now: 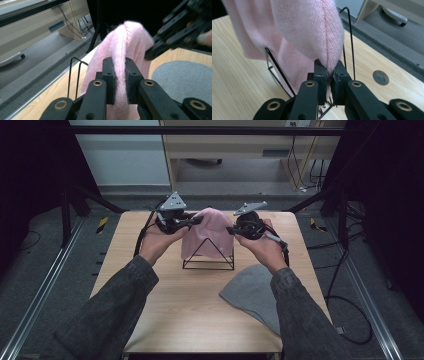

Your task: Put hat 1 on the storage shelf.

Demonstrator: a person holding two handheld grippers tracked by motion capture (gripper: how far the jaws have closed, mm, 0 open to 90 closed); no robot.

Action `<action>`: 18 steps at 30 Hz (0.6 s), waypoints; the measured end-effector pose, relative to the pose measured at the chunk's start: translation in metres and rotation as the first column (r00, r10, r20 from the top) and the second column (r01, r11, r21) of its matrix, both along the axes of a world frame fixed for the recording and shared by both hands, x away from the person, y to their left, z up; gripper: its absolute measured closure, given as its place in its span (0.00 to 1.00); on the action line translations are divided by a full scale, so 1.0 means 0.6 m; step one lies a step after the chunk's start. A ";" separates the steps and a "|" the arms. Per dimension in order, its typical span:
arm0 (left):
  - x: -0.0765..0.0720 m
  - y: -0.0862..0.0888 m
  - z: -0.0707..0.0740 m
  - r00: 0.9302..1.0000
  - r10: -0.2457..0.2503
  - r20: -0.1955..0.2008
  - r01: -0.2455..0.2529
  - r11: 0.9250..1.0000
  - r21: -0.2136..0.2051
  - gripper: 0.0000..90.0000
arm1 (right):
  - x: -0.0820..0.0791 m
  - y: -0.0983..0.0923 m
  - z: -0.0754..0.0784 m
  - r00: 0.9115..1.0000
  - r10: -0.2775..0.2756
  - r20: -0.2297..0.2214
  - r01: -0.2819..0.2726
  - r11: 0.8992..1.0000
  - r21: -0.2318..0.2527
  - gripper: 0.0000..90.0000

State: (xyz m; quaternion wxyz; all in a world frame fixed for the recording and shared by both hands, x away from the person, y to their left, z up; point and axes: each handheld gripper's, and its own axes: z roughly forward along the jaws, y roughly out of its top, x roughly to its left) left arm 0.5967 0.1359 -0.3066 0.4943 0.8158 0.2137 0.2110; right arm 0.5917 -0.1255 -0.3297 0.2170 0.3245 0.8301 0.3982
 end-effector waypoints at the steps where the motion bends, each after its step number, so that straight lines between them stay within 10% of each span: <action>1: 0.003 0.003 -0.004 1.000 0.006 0.002 -0.006 1.000 0.000 0.88 | -0.001 0.000 0.004 1.000 0.001 0.001 -0.001 1.000 -0.003 0.94; 18: 0.012 0.032 -0.005 0.997 0.076 0.022 -0.075 0.997 -0.034 0.90 | -0.014 0.023 0.028 0.998 0.051 0.038 -0.051 0.999 -0.007 0.94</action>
